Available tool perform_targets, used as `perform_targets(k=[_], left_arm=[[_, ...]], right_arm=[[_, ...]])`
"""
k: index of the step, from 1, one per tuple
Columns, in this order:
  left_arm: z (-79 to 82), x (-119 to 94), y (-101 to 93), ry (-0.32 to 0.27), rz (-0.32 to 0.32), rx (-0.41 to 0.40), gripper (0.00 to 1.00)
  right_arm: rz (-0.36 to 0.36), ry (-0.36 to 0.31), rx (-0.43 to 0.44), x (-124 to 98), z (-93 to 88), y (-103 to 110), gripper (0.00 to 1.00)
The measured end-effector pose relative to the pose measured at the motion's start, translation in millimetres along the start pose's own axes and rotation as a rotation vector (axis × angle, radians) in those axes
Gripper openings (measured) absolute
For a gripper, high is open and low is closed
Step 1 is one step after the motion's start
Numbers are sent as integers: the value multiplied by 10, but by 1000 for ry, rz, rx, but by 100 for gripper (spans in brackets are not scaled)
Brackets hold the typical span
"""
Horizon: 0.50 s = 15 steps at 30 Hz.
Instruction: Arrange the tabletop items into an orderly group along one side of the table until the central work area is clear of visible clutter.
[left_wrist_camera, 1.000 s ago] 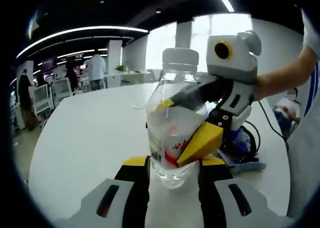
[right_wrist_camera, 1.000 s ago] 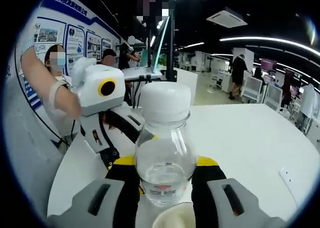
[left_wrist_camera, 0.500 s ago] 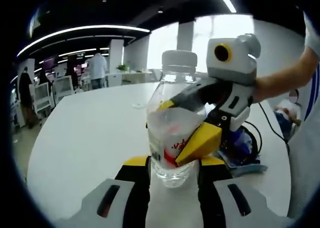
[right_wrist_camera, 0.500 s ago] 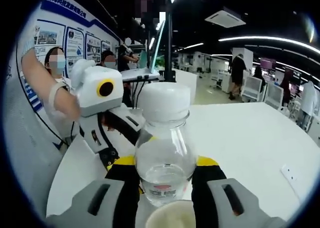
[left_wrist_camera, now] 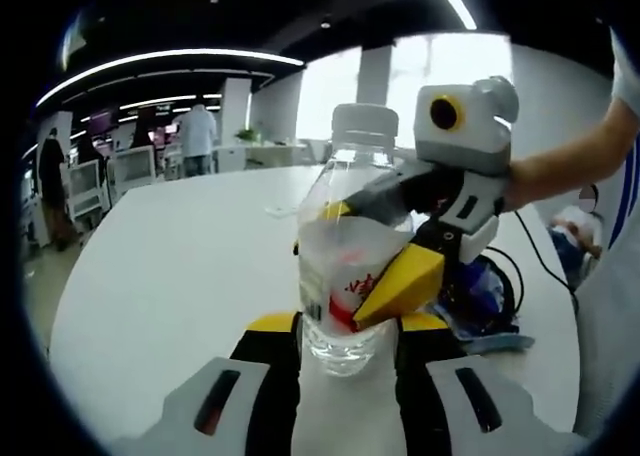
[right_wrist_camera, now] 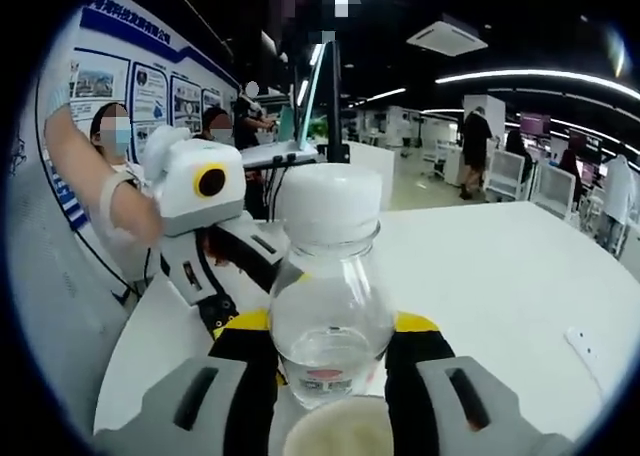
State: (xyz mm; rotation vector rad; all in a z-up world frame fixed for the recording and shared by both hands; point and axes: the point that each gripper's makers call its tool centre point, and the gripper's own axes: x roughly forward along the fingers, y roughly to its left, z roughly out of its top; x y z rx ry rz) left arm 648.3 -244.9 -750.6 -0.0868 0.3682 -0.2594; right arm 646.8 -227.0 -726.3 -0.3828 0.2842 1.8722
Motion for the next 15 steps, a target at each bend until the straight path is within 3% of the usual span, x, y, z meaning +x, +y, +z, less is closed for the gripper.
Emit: perform_targets(k=[15], left_arm=[[-20,-13,18,4,4,-2,33]], right_arm=[[19,0,-20,9,0,4,39]])
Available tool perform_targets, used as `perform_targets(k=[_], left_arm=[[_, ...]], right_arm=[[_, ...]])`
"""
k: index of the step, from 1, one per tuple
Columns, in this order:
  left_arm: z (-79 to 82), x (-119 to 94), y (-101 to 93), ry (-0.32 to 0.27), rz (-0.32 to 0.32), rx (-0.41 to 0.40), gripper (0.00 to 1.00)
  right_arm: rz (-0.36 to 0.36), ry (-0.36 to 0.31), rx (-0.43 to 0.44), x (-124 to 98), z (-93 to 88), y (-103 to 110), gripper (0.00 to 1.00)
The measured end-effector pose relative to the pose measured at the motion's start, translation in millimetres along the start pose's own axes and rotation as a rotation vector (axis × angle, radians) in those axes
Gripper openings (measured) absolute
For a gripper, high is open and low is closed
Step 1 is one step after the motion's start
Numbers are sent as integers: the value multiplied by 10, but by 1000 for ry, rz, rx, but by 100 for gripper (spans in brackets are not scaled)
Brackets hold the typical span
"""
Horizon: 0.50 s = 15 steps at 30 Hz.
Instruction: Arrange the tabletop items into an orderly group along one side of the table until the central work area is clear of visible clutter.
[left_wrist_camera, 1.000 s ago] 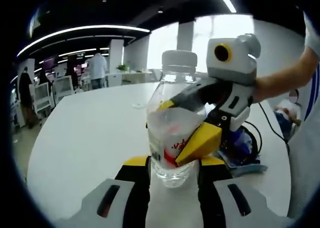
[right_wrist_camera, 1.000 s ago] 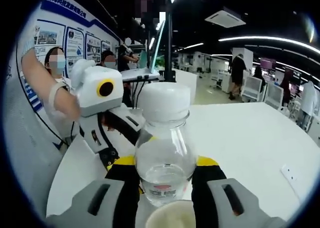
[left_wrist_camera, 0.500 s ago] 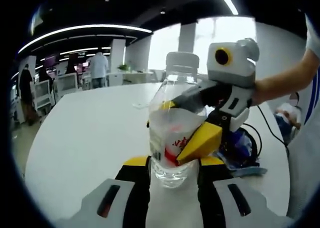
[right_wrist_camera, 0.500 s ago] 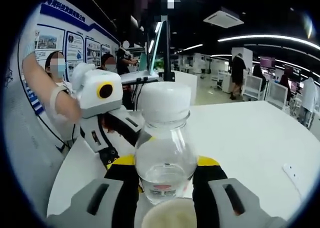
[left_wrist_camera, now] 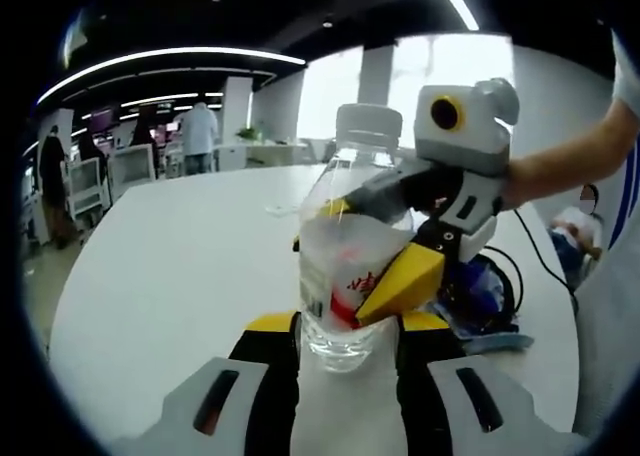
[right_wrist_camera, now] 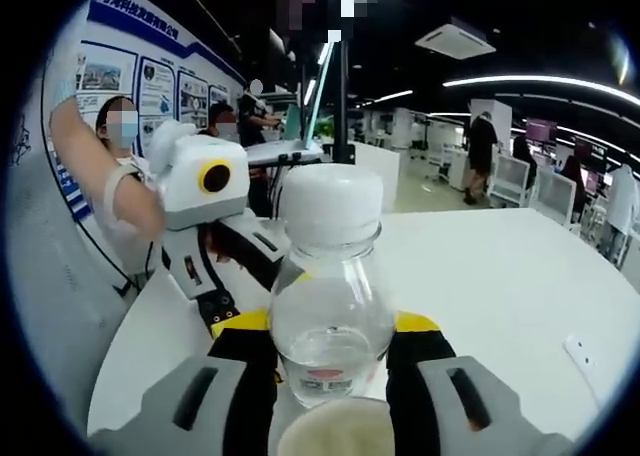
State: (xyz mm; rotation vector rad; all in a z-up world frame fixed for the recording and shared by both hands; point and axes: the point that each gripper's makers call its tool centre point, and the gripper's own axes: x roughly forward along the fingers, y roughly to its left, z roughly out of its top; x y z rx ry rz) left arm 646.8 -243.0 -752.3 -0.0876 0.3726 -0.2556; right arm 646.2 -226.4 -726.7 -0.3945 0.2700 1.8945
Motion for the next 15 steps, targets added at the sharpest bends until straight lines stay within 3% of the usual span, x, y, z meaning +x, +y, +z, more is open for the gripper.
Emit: perform_targets(k=[8,11,15], left_arm=[[-15,1,-9,6,-3,-6,34],[-32,-5,-4,10,-2,-12,34],[-43,-15,-10,17,-5,-14,37]], right_arm=[[-3,1,10,6,3,-3,40],[-17,-49,56,2,89,-16,46],[-21,-33,36,-13,88,-53,50]])
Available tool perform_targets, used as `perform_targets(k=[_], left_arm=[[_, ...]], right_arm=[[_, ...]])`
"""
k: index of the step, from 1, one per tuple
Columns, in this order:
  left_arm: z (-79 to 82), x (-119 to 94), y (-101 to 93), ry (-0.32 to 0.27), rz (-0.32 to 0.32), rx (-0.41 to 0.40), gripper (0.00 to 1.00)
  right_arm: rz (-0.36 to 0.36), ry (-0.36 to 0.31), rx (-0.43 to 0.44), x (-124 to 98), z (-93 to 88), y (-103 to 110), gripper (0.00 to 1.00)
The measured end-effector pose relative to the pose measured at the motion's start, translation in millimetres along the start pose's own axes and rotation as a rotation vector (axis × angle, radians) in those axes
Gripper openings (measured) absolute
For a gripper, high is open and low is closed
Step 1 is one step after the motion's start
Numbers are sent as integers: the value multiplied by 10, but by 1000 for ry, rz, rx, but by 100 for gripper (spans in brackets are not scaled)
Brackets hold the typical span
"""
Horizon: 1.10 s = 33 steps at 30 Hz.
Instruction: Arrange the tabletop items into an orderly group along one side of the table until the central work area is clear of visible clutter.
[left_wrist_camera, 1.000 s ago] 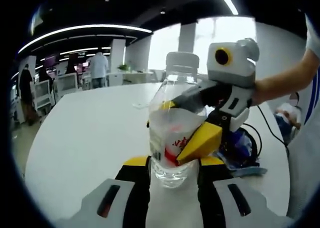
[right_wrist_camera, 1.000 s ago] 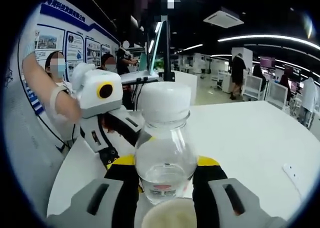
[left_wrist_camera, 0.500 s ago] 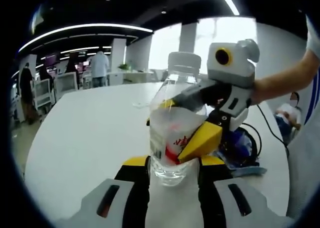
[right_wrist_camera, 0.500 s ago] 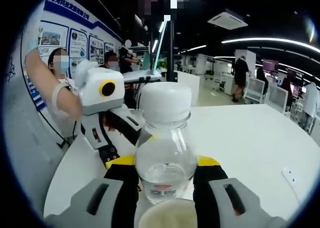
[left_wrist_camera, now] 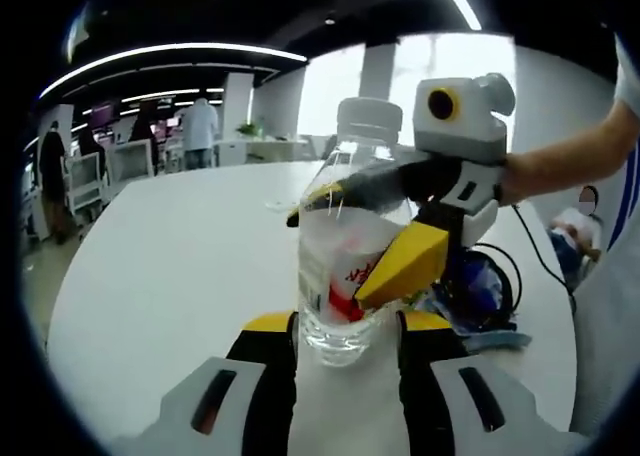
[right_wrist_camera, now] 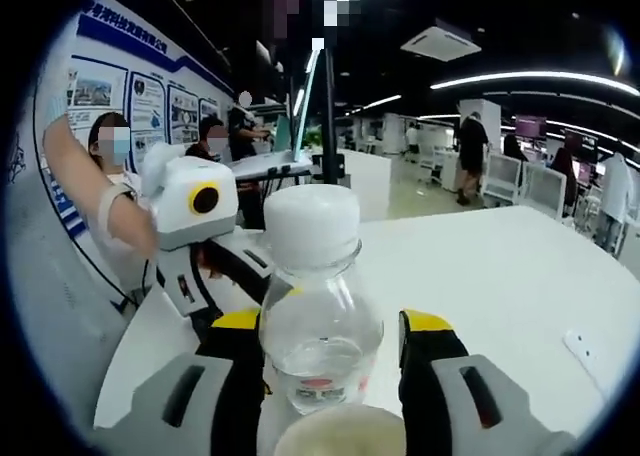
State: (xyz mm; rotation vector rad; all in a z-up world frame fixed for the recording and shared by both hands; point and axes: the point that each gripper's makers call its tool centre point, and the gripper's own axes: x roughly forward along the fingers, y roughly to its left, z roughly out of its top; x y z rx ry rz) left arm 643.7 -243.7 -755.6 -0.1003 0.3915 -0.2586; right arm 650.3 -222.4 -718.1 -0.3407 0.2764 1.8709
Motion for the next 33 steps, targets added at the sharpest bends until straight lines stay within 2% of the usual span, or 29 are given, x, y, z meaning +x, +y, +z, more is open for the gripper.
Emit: perform_targets(k=[4,15,21,27,33], left_arm=[[-9,-20,-8,8,-4,-9,41],[-95,-166,-76,60,-30,-30,66],[-91,-220,-125,75,-43,-32,76],[-79,-284,-165,85,-47,-28,79],[-63,-363,-208,89,-45,-16,79]], right_arm=[[19,24,-3,-34,-57,39,55],[23,42,-5,-216,-104,207,72],[13,61,16,-301,-172,242,87],[8,75,45,-398,-222,298,96],[-4,83,67,-494,-275,309,98]])
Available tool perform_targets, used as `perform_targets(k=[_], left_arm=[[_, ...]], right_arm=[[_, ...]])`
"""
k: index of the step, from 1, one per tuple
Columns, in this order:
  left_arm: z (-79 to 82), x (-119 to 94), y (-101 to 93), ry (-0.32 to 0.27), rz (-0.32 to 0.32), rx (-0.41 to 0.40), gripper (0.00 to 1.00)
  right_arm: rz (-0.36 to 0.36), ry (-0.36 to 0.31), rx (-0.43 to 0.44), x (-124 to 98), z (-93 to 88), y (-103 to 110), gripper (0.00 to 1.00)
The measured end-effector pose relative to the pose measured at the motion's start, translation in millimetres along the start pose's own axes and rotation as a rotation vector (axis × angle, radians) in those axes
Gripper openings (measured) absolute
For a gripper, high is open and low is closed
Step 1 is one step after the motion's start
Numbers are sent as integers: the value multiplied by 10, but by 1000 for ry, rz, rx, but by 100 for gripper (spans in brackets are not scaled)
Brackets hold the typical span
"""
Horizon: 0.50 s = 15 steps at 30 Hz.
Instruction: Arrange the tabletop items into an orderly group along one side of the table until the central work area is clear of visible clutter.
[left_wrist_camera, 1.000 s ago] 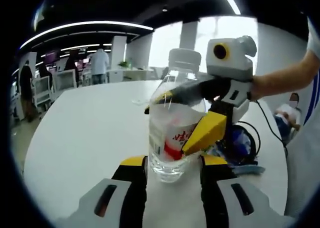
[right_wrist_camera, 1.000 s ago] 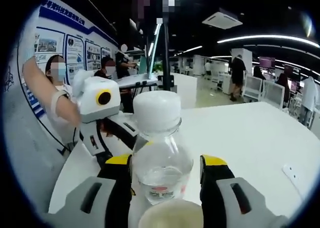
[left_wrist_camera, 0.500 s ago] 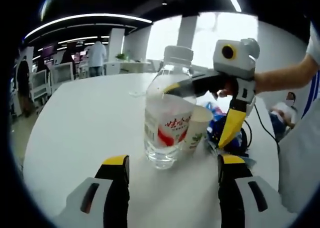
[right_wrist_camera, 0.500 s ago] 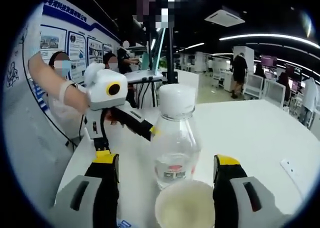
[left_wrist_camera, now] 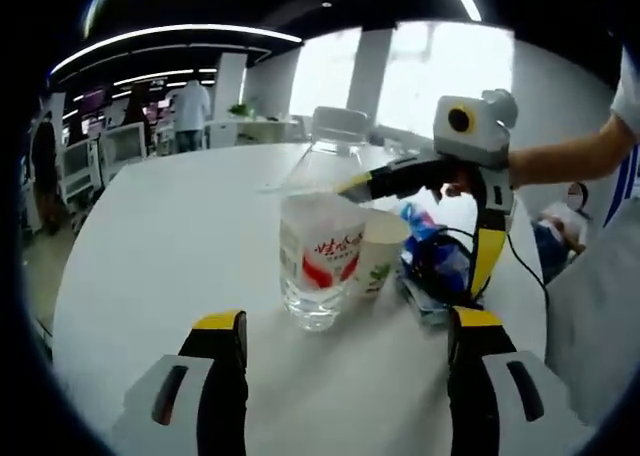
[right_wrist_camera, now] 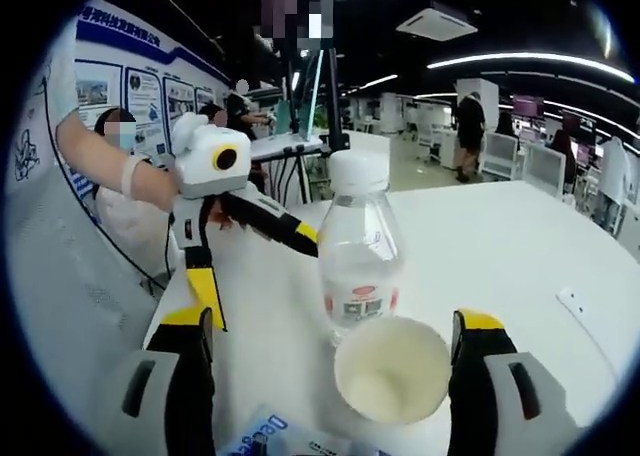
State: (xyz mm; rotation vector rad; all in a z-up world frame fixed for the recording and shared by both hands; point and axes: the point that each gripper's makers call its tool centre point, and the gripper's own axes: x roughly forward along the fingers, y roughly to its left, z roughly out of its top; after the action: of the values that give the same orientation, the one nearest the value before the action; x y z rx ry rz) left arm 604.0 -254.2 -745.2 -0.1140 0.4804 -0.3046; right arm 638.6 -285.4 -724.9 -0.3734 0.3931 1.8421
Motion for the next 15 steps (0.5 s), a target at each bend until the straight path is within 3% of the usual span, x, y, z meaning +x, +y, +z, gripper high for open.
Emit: perform_targets(k=[15], left_arm=[[60,-125,-186,1,-12,4,78]], right_arm=[[-36,-1,51,-223,-91,81,98]])
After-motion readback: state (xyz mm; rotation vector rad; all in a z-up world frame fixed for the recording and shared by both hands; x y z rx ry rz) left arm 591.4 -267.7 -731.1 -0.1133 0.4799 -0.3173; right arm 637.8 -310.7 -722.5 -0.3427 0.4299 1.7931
